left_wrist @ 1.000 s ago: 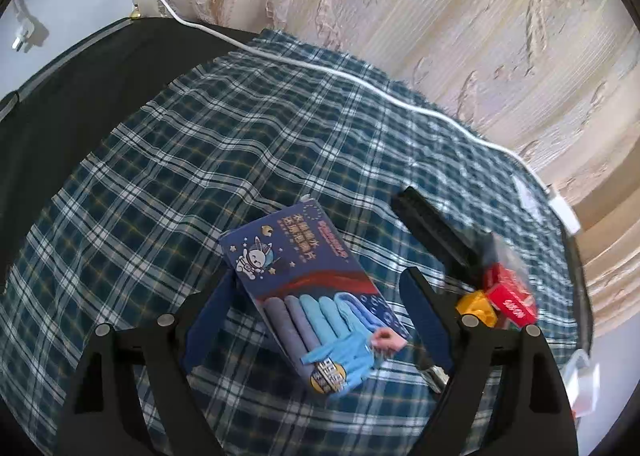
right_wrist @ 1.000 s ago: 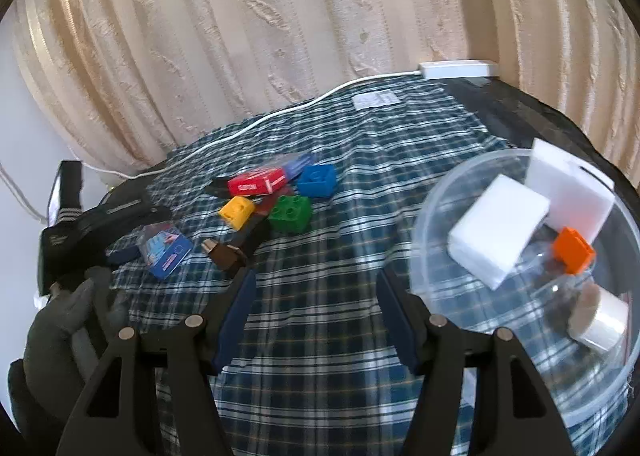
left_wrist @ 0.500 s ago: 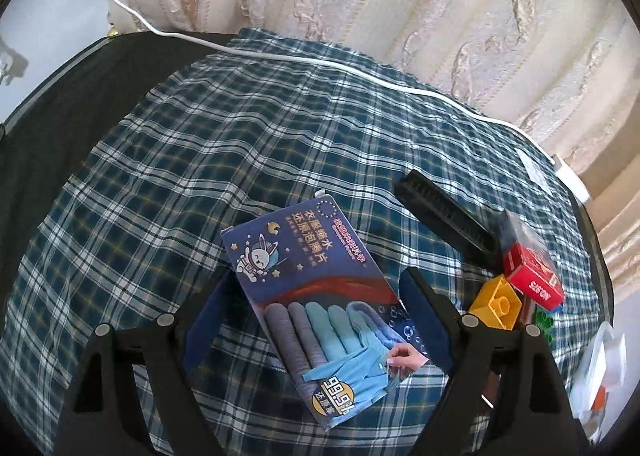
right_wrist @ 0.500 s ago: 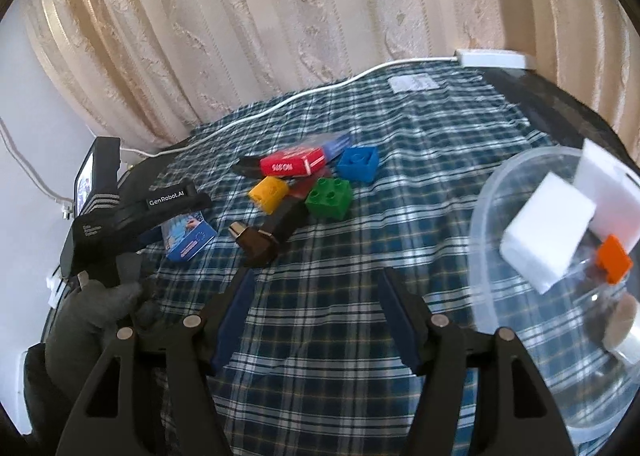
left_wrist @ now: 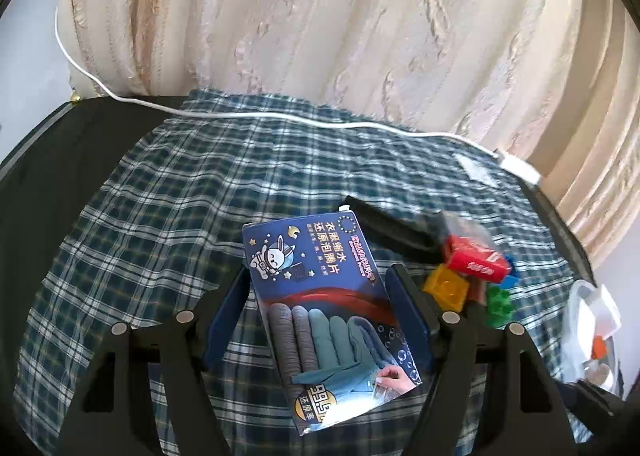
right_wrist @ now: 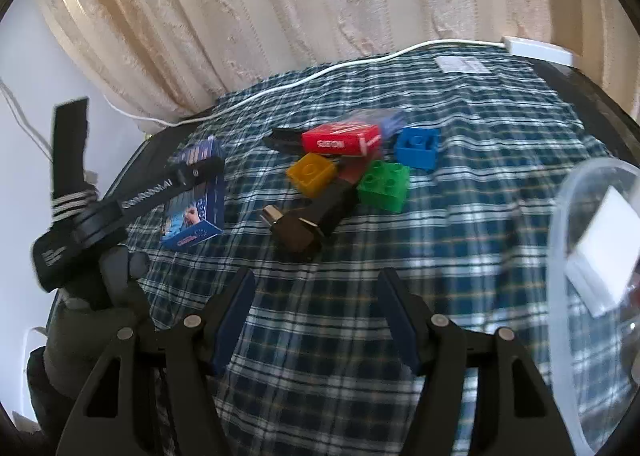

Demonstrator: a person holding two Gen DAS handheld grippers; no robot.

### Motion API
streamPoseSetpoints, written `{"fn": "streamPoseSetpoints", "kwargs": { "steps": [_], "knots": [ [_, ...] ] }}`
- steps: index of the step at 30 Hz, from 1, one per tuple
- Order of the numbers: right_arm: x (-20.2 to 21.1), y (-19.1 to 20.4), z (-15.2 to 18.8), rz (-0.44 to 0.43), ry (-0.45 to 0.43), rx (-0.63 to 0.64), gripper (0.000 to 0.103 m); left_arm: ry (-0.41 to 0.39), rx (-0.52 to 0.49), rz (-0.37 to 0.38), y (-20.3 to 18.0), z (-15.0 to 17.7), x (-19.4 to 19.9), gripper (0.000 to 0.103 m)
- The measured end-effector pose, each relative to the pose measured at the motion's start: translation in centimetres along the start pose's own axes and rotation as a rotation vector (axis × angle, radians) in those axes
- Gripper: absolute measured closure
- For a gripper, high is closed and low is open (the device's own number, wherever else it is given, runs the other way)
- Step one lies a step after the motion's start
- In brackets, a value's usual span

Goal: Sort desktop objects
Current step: 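Move the left tool to the blue glove package and grasp it, then grasp the small brown bottle with the right tool while the left tool holds the glove package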

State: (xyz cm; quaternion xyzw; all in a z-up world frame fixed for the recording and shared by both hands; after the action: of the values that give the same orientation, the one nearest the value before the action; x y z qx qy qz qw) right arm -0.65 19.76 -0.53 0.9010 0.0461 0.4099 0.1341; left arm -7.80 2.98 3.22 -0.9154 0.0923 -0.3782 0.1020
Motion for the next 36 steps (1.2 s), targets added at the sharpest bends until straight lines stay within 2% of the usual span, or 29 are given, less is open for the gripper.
{"fn": "streamPoseSetpoints", "kwargs": {
  "steps": [8, 12, 19, 27, 29, 36],
  "knots": [
    [-2.9, 0.9, -1.7, 0.014, 0.043, 0.059, 0.044, 0.011, 0.077, 0.027, 1.9, -0.1, 0.1, 0.029],
    [-4.4, 0.7, -2.3, -0.026, 0.080, 0.027, 0.045, 0.012, 0.102, 0.029, 2.5, -0.1, 0.2, 0.029],
    [-5.3, 3.2, -2.2, -0.093, 0.102, 0.114, 0.045, -0.003, 0.131, 0.037, 3.0, -0.3, 0.8, 0.029],
    [-6.3, 3.9, -3.3, -0.022, 0.075, 0.160, 0.046, 0.002, 0.149, 0.038, 3.2, -0.4, 0.8, 0.029],
    [-7.1, 4.1, -3.6, -0.006, 0.084, 0.170, 0.051, 0.005, 0.150, 0.041, 3.1, -0.3, 0.8, 0.029],
    [-7.5, 4.7, -3.4, 0.092, 0.067, 0.222, 0.080, 0.007, 0.151, 0.043, 2.9, -0.2, 0.7, 0.029]
  ]
}}
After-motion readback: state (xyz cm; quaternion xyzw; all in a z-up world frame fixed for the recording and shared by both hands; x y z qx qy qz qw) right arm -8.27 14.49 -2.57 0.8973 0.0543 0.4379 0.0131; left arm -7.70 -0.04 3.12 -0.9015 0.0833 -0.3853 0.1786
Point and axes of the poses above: each gripper's, at about its wrist camera, not at the fingertips, and x roughly against the way its jaws point, y to its left, z to its underside, the point moved 1 cm from there along -x, roughly the way its jaws point, and after that the axes turned 4 degrees about x, right-handed, at the moved point
